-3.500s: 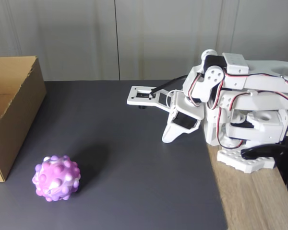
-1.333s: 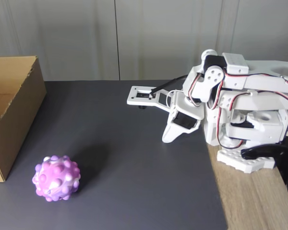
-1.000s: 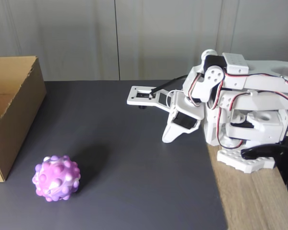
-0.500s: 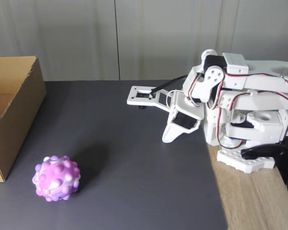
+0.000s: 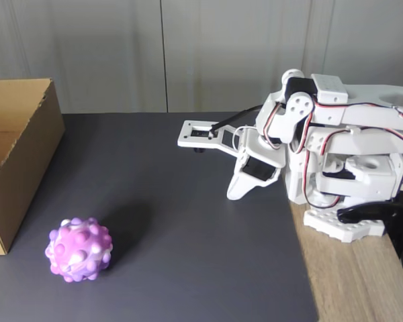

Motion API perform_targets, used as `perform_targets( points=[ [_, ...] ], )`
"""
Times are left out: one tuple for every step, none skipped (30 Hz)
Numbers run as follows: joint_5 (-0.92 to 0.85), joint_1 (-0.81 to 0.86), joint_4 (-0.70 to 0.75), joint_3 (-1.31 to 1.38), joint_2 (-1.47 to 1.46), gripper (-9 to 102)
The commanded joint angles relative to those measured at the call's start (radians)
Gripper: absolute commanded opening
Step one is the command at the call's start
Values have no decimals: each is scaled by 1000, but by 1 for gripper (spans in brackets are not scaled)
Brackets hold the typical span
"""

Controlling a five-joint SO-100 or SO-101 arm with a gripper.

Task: Grasp a ball and put it in the box.

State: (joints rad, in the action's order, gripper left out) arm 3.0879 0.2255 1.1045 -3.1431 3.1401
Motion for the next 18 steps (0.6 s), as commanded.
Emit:
perform_targets(
  points=[
    [-21, -5, 25, -5, -9, 1],
    [-23, -5, 25, -5, -9, 1],
    [-23, 2, 25, -5, -9, 1],
    [-23, 11, 25, -5, -9, 1],
    [-23, 23, 25, -5, -9, 1],
    [-23, 37, 25, -5, -9, 1],
    [-23, 55, 25, -5, -9, 1],
    [-23, 72, 25, -5, -9, 1],
    [-17, 80, 25, -5, -9, 1],
    [-12, 81, 25, -5, -9, 1],
    [-3, 84, 25, -5, -9, 1],
    [6, 87, 23, -5, -9, 1],
    [6, 89, 18, -5, -9, 1],
    [6, 86, 14, -5, -9, 1],
    [6, 78, 5, -5, -9, 1],
    [6, 71, -6, -5, -9, 1],
    [6, 63, -18, -5, -9, 1],
    [6, 54, -34, -3, -9, 1]
  ],
)
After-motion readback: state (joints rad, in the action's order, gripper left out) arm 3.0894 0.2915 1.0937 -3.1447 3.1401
